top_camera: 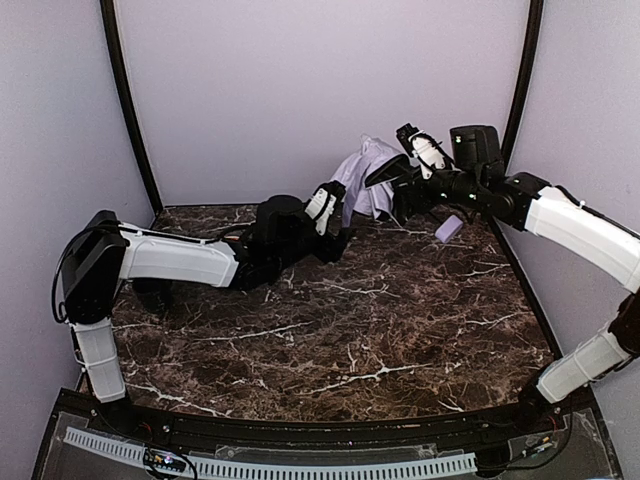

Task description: Put away the umbrella

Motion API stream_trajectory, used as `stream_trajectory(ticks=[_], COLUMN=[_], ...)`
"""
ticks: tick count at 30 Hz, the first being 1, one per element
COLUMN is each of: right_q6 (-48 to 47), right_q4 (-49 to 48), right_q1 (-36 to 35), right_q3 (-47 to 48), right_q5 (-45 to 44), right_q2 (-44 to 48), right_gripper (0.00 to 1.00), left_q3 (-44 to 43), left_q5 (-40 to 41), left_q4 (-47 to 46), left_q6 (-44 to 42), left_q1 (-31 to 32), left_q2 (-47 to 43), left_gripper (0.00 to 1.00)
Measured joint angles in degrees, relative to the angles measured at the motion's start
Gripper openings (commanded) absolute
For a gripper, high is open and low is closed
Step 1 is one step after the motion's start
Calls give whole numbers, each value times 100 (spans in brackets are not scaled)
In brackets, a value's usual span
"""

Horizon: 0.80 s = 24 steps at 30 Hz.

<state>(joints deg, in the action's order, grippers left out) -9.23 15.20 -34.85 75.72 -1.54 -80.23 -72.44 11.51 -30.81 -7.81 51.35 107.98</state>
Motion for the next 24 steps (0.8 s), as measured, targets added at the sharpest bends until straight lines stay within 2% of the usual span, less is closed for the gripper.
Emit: stream_trajectory(ticks=[6, 7, 9, 10, 13, 14, 19, 24], right_q6=[122, 140, 164, 173, 186, 186, 138, -46], right_q4=[13, 15, 33, 31, 39, 48, 155, 240], right_q1=[-2, -2, -2, -2, -2, 0, 96, 452], right_q3=[85, 85, 85, 85, 85, 85, 83, 74], right_q5=[44, 50, 66, 70, 79, 76, 92, 494], right_q2=[-83, -90, -90, -90, -90, -90, -90, -90], right_gripper=[0, 0, 0, 0, 0, 0, 0, 0], left_q3=[-389, -472, -544, -544, -544, -544, -232, 192], left_q5=[94, 131, 170, 188, 203, 164, -358, -1836], left_q4=[-63, -55, -39, -31, 24, 57, 387, 1150], left_q6=[330, 354, 402, 387, 343, 334, 352, 98], left_q1=[-39, -39, -39, -39, -35, -35, -35, -44], left_q2=[332, 400, 466, 472, 472, 472, 164, -807], left_gripper=[66, 59, 35, 26, 10, 2, 0, 0])
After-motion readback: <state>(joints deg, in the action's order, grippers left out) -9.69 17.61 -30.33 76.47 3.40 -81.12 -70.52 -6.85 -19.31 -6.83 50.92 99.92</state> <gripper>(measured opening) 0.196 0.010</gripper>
